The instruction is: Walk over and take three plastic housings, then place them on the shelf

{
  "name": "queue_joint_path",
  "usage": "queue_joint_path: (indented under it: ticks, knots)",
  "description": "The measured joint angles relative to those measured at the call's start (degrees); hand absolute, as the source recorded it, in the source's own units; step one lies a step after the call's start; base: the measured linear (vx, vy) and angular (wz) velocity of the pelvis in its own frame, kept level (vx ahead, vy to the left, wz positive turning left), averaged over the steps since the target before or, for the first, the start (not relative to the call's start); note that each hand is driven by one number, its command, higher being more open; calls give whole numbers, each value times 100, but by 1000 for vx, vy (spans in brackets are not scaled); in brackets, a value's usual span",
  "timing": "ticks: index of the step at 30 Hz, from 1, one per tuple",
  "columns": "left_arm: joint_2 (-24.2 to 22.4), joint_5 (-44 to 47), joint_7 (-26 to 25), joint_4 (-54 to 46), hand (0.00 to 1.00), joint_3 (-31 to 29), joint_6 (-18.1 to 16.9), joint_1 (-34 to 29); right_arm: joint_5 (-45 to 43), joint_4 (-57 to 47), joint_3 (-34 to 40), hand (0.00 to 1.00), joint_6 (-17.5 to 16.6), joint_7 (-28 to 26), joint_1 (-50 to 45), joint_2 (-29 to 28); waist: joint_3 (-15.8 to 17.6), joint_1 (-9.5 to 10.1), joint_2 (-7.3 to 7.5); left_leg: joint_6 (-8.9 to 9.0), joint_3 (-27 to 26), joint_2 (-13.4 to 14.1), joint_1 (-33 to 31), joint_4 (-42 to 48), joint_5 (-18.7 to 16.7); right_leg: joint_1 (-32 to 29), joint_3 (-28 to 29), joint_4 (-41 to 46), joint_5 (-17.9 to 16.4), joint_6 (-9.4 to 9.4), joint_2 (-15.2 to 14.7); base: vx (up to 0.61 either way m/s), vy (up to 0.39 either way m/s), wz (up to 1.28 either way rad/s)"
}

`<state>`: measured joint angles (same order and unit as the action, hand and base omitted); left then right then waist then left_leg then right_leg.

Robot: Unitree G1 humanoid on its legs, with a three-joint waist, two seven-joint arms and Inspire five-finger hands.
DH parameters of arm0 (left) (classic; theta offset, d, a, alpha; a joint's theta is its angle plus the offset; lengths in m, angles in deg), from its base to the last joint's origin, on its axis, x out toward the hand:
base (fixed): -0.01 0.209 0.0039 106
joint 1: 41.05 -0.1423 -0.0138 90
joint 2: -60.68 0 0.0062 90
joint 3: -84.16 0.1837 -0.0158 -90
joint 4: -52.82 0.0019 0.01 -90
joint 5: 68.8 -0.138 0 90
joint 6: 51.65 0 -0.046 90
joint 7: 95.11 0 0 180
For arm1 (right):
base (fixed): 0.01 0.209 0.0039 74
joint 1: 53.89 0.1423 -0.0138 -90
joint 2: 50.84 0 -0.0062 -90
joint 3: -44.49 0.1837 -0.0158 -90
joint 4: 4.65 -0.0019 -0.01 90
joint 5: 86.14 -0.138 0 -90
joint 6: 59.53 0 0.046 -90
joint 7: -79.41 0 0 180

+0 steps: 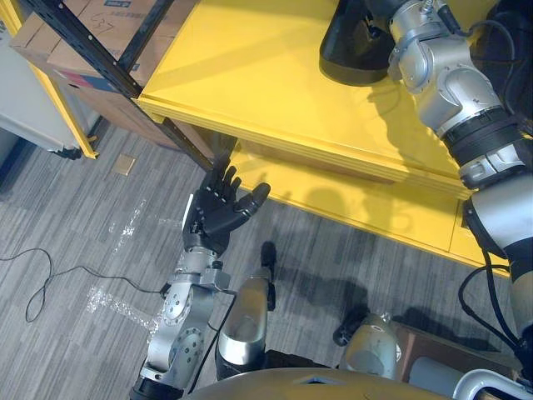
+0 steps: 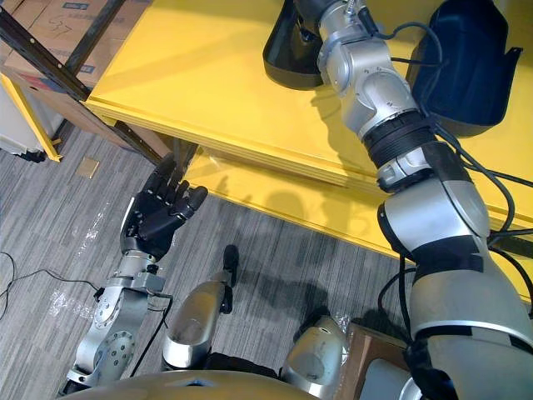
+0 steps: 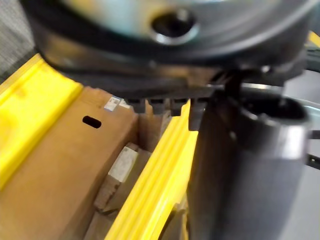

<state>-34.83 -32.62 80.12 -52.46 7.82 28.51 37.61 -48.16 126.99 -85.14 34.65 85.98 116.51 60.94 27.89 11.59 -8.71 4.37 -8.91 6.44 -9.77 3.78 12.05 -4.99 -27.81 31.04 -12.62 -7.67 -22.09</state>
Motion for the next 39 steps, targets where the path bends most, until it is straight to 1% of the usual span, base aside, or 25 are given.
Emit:
queue_joint_path:
  ticks: [4, 7, 11, 14, 17, 25, 30, 32, 34, 39]
  knots:
    - [-18, 25, 5, 0, 100, -34, 3, 0, 7, -109, -16, 100, -24, -181, -57, -4, 0, -49, 0, 0, -14, 1, 18, -4, 0, 3, 16, 1, 0, 0, 0, 2, -1, -1]
    - [-60, 24, 29, -1, 100, -118, 7, 3, 234, -165, -38, 100, -193, -366, -133, -48, 0, -97, 0, 1, -36, 5, 41, -4, 0, 3, 40, 10, 0, 0, 0, 1, -4, -3]
    - [-60, 26, 143, -2, 100, -150, 7, 3, 431, -191, -38, 100, -270, -494, -162, -47, 0, -100, 0, 1, -86, 10, 96, -17, -1, 8, 93, 15, 1, 1, 0, -1, -3, -6]
    - [-60, 176, 185, -2, 100, -160, 7, 0, 447, -216, -38, 100, -391, -507, -216, -47, 0, -99, 1, 2, -127, 10, 139, -38, -1, 13, 127, 12, 5, -1, 0, 0, 0, -6]
    - [-60, 175, 187, -2, 100, -170, 7, -1, 464, -263, -37, 100, -583, -507, -285, -47, 0, -104, 1, 4, -166, 7, 213, -106, 12, 40, 154, -2, 9, -7, 1, 12, -7, -5]
    - [-60, 175, 224, -3, 100, -180, 7, -9, 566, -262, -46, 100, -870, -506, -411, -44, -1, -108, 14, 5, -171, 6, 223, -127, 15, 50, 148, -22, 12, -10, 3, 0, 0, 0]
    - [-60, 175, 236, -2, 100, -181, 7, -47, 617, -270, -46, 100, -958, -532, -438, -44, 1, -114, 63, 14, -186, 4, 327, -237, 54, 109, 147, -42, 13, -12, 6, 0, 0, 0]
    - [-60, 172, 236, -6, 100, -199, 6, -63, 622, -367, -46, 100, -955, -586, -472, -41, -14, -123, 104, 15, -188, 5, 334, -246, 53, 114, 147, -50, 13, -12, 10, 0, 0, 0]
    - [-58, 173, 235, -6, 100, -237, 6, -62, 673, -567, -44, 100, -962, -629, -514, -42, -9, -166, 183, 15, -190, 7, 334, -250, 52, 116, 147, -62, 15, -16, 17, 0, 0, 0]
    - [-58, 172, 235, -5, 100, -264, 7, -66, 745, -687, -45, 100, -942, -659, -528, -43, -13, -231, 206, 12, -193, 10, 352, -258, 55, 149, 144, -105, 39, -37, 16, 0, 0, 0]
